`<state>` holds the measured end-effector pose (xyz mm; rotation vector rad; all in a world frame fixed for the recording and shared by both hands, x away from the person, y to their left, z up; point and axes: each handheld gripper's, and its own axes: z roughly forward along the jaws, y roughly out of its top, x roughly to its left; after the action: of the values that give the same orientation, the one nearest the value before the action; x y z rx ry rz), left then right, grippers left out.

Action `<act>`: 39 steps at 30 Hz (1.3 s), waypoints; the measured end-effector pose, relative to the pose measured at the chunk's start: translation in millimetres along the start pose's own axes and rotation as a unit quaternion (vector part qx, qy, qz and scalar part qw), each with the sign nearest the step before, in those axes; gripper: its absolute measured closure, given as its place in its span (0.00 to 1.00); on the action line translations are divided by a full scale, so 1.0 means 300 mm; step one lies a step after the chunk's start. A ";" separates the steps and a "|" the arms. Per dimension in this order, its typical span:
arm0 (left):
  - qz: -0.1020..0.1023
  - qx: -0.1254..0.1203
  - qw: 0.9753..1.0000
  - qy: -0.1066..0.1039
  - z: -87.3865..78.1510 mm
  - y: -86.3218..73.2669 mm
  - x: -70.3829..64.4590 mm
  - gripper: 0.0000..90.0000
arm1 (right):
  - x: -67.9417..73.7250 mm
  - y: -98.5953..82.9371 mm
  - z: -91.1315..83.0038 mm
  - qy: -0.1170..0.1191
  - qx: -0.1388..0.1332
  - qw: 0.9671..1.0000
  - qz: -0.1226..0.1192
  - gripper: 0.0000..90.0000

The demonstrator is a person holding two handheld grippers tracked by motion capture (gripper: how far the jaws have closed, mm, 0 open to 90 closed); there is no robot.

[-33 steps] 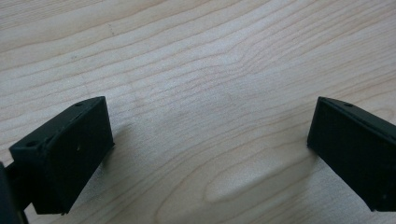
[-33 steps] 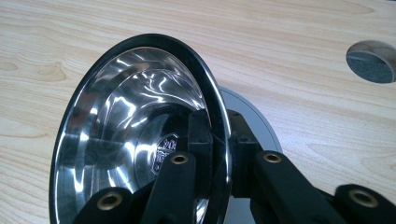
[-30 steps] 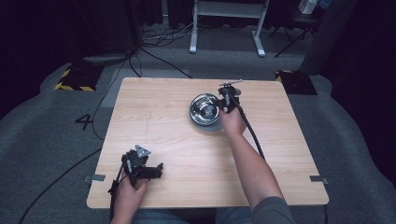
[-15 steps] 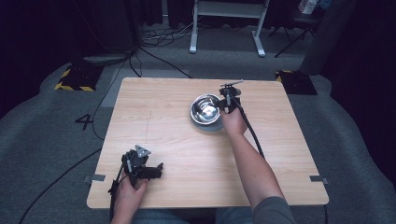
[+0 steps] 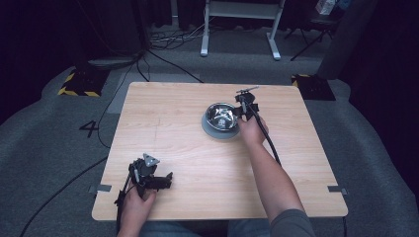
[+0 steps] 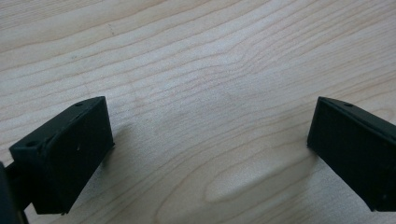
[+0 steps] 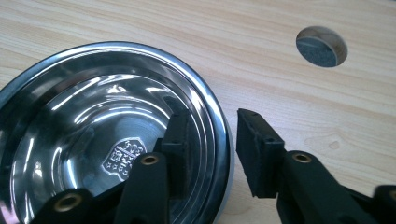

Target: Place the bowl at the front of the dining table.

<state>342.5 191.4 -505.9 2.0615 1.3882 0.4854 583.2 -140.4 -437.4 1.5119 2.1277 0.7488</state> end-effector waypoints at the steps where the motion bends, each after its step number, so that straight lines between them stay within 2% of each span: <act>1: 0.000 0.000 1.000 0.000 0.000 0.000 0.000 0.00 | -0.001 0.001 -0.004 0.000 -0.002 1.000 -0.001 0.71; 13: 0.000 0.000 1.000 0.000 0.000 0.000 0.000 0.00 | -0.009 0.020 -0.091 0.002 -0.026 1.000 -0.013 0.69; 14: 0.000 0.000 1.000 0.000 0.000 0.000 0.000 0.00 | -0.011 0.024 -0.117 0.005 -0.032 0.999 -0.018 0.69; 19: 0.000 0.000 1.000 0.000 0.000 0.000 0.000 0.00 | -0.017 0.025 -0.175 0.015 -0.040 0.999 -0.026 0.68; 26: 0.000 0.000 1.000 0.000 0.000 0.000 0.000 0.00 | -0.036 0.004 -0.255 0.032 -0.044 0.998 -0.036 0.67; 32: 0.000 0.000 1.000 0.000 0.000 0.000 0.000 0.00 | -0.060 -0.018 -0.321 0.050 -0.048 0.997 -0.034 0.67; 39: 0.000 0.000 1.000 0.000 0.000 0.000 0.000 0.00 | -0.064 -0.057 -0.403 0.065 -0.055 0.995 -0.055 0.67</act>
<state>342.5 191.4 -505.9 2.0625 1.3879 0.4848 502.5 -185.1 -355.3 1.3104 2.2042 0.9301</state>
